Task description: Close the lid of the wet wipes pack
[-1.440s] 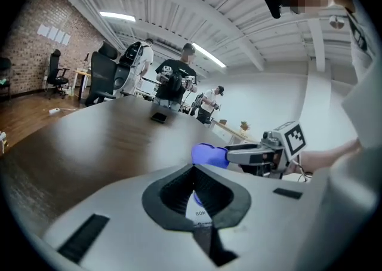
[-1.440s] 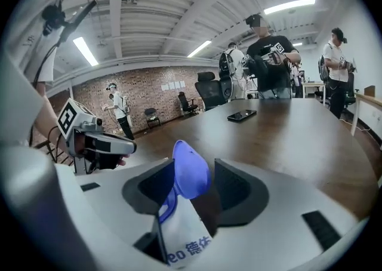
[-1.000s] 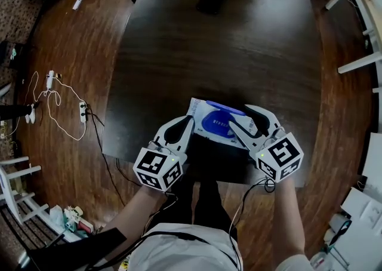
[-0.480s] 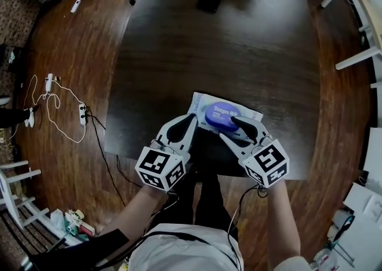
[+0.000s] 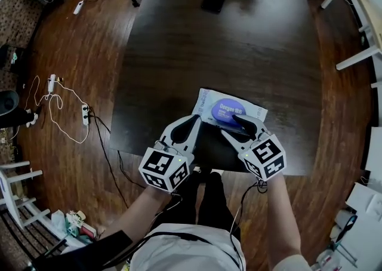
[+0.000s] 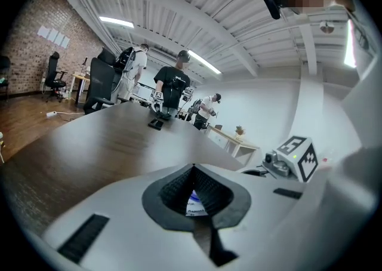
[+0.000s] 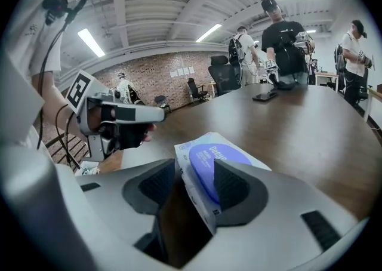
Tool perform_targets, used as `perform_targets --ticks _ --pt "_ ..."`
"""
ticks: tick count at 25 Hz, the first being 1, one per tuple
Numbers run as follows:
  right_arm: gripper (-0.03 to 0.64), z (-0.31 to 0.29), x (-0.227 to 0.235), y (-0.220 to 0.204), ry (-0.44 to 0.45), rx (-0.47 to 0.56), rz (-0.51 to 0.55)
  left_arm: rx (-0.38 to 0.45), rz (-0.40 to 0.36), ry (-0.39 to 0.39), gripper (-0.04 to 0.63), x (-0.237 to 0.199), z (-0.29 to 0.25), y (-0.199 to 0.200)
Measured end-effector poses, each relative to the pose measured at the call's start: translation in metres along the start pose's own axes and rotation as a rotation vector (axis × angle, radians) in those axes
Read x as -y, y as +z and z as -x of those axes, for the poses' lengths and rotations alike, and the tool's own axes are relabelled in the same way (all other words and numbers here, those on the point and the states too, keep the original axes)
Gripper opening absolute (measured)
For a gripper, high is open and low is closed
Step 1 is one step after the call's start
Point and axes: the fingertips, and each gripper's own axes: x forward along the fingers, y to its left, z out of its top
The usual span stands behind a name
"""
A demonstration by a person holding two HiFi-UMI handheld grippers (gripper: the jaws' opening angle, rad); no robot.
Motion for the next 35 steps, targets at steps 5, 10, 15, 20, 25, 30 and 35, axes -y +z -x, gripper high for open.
perform_targets --ticks 5,10,15,20,25,30,35 --pt "0.193 -0.006 0.002 -0.005 -0.01 -0.024 -0.008 0.019 -0.001 0.006 -0.002 -0.001 0.007 0.008" --pt "0.193 -0.009 0.001 -0.008 -0.012 -0.039 -0.006 0.033 0.003 0.01 -0.002 -0.002 0.011 0.011" --pt "0.193 -0.009 0.001 -0.007 -0.015 -0.043 -0.006 0.034 0.005 0.011 -0.002 -0.003 0.012 0.011" --pt "0.193 -0.012 0.001 -0.009 -0.019 -0.056 -0.009 0.032 0.005 0.008 -0.002 -0.002 0.01 0.011" --pt "0.193 -0.011 0.002 -0.01 -0.015 -0.062 -0.016 0.034 0.004 0.008 -0.002 -0.001 0.009 0.013" --pt "0.193 -0.013 0.003 -0.011 -0.013 -0.073 -0.022 0.034 0.004 0.009 -0.002 -0.002 0.007 0.014" --pt "0.193 -0.012 0.004 -0.012 -0.016 -0.076 -0.027 0.035 0.003 0.009 -0.002 -0.001 0.006 0.014"
